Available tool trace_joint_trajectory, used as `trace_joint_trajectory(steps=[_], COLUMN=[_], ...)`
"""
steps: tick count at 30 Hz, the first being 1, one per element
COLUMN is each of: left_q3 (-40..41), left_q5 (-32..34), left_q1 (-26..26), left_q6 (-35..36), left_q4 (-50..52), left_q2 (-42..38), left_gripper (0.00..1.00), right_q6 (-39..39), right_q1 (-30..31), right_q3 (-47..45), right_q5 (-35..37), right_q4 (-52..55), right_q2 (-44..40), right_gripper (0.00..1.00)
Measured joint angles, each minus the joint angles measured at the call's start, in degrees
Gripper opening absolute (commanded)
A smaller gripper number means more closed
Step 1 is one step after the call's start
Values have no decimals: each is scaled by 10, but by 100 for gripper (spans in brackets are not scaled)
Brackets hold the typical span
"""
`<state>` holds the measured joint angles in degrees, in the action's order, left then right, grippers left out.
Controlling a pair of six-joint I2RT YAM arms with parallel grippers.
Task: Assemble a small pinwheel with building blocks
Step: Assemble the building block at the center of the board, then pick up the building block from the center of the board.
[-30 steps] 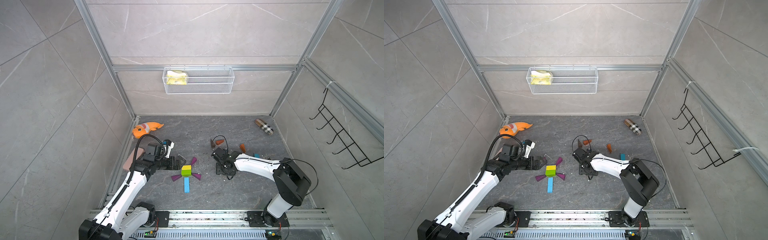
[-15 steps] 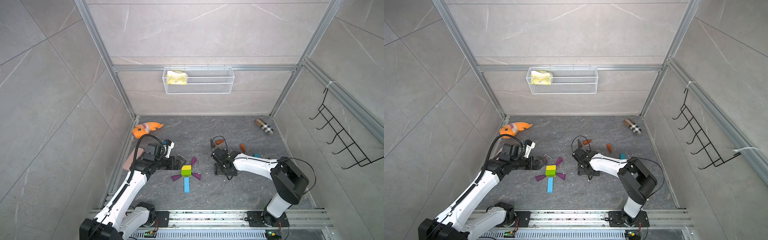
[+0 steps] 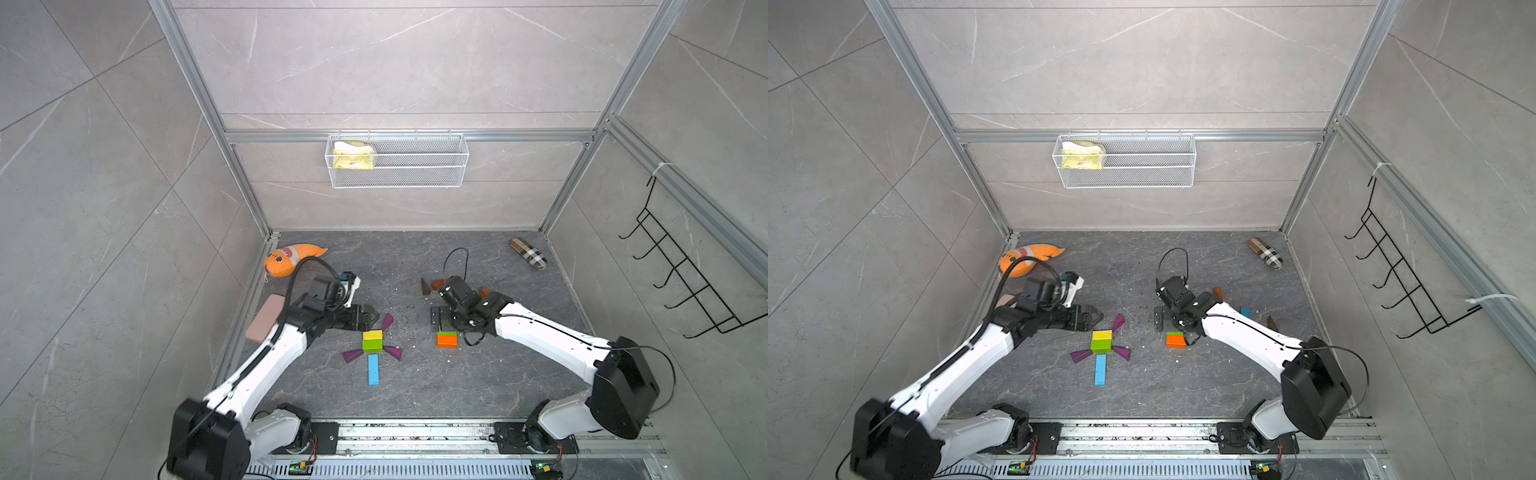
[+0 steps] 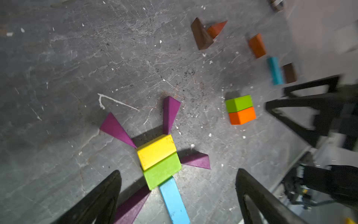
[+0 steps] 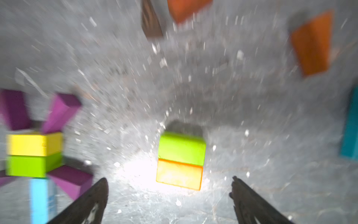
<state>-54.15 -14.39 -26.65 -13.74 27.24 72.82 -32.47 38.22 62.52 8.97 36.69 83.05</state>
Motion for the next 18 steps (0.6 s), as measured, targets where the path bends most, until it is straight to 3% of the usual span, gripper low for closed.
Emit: trace_joint_trajectory(steps=[3, 9, 14, 18], left_q3=[-121, -340, -457, -515], left_q5=[52, 116, 146, 158], left_q1=[-41, -66, -100, -127], left_q6=[-2, -15, -33, -48], left_q4=[5, 28, 69, 90], left_q2=[133, 365, 489, 542], left_gripper=[76, 74, 70, 69], right_q6=[49, 104, 135, 156], right_q1=[-42, -95, -116, -115], right_q3=[2, -47, -76, -95], right_q5=[-25, -94, -180, -249], right_q4=[-6, -28, -40, -66], right_q2=[-17, -66, -127, -135], right_gripper=[100, 100, 100, 100])
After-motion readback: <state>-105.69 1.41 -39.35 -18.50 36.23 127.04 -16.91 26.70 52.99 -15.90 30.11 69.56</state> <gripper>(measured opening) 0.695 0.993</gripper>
